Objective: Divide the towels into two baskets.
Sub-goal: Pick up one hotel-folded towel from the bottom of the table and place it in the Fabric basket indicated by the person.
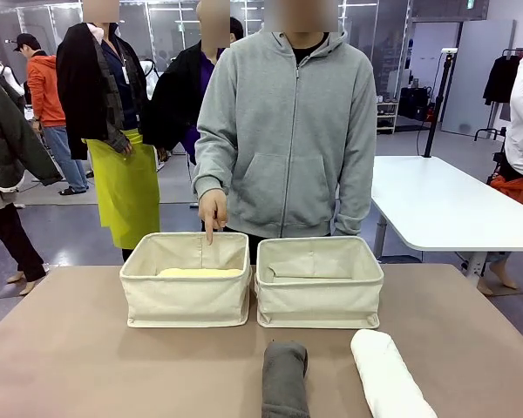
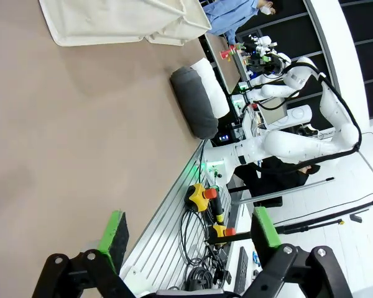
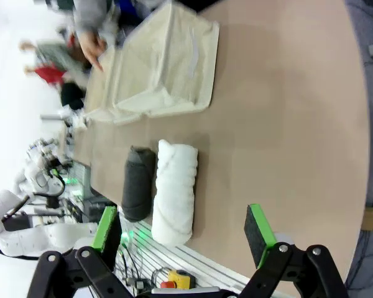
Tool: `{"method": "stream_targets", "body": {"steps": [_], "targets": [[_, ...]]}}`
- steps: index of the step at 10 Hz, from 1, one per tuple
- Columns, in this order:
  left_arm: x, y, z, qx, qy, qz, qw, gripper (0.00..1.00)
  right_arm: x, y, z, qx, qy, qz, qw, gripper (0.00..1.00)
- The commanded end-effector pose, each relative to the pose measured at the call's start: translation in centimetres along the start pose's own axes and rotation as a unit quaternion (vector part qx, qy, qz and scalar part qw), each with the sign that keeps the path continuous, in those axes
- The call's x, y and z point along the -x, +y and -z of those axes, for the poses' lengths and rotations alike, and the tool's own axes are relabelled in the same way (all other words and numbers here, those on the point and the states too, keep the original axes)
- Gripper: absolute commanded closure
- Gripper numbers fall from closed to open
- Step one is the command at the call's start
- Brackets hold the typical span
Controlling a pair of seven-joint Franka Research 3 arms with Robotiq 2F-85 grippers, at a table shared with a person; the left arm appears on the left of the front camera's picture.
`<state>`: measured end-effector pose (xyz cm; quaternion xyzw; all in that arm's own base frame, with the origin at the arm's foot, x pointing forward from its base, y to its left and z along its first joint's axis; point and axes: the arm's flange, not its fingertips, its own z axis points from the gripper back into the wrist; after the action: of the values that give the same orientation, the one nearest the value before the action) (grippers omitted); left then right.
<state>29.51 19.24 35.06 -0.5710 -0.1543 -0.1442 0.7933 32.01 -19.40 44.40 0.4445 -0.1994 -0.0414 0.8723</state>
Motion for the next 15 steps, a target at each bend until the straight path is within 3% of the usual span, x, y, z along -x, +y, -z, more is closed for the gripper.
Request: {"method": "stream_targets", "body": {"steps": [1, 4, 6, 7, 8, 11, 15], "targets": [[0.2, -0.5, -0.3, -0.005, 0.002, 0.006, 1.0, 0.0, -0.5, 4.2, 4.3, 0.056, 0.061, -0.021, 0.996, 0.0], [0.2, -0.5, -0.3, -0.005, 0.002, 0.006, 1.0, 0.0, 0.6, 8.7, 13.6, 0.123, 0.135, -0.052, 0.982, 0.0], [0.2, -0.5, -0.3, -0.005, 0.002, 0.006, 1.0, 0.0, 1.7, 10.4, 18.7, 0.164, 0.148, -0.065, 0.973, 0.0], [0.2, -0.5, -0.3, -0.005, 0.002, 0.006, 1.0, 0.0, 2.4, 11.0, 20.3, 0.16, 0.168, -0.077, 0.97, 0.0], [0.2, -0.5, -0.3, -0.005, 0.002, 0.006, 1.0, 0.0, 2.9, 11.3, 21.9, 0.202, 0.155, -0.088, 0.963, 0.0], [0.2, -0.5, -0.3, -0.005, 0.002, 0.006, 1.0, 0.0, 4.4, 11.5, 25.5, 0.25, 0.171, -0.094, 0.948, 0.0], [0.2, -0.5, -0.3, -0.005, 0.002, 0.006, 1.0, 0.0, 6.5, 11.2, 28.9, 0.28, 0.2, -0.1, 0.934, 0.0]]}}
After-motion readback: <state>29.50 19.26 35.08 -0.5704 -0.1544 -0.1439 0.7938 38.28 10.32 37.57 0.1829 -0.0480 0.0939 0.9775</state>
